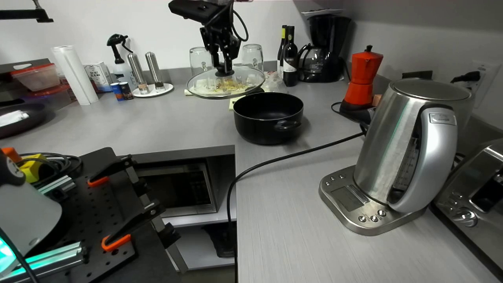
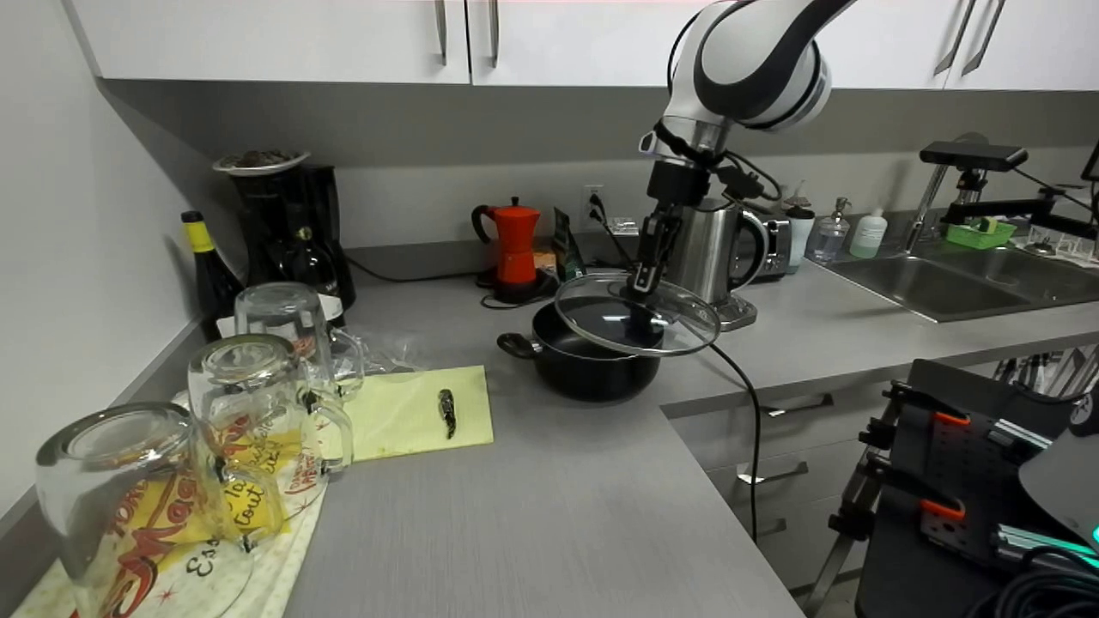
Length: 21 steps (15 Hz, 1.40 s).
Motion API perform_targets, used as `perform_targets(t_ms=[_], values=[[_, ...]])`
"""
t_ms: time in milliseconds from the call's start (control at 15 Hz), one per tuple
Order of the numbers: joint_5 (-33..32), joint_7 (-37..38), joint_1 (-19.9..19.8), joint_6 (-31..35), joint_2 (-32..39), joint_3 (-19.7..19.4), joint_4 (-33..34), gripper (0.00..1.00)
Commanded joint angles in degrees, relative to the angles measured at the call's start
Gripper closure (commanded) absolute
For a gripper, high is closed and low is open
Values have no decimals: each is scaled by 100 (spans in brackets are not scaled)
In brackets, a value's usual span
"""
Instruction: Put the glass lid on the black pot.
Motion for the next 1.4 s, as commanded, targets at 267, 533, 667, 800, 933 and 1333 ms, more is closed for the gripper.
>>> perform_targets(t_ms=[267, 533, 667, 800, 933, 1333], values=[[-58, 140, -60, 179, 235, 29, 28, 76], [-90, 103, -189, 198, 511, 16, 236, 76], [-115, 92, -267, 163, 576, 8, 363, 76], [-174, 118, -334, 108, 682, -10, 550, 76], [-255, 135, -400, -19, 833, -27, 821, 76], [-477, 148, -533, -480, 1451, -14, 1768, 76]])
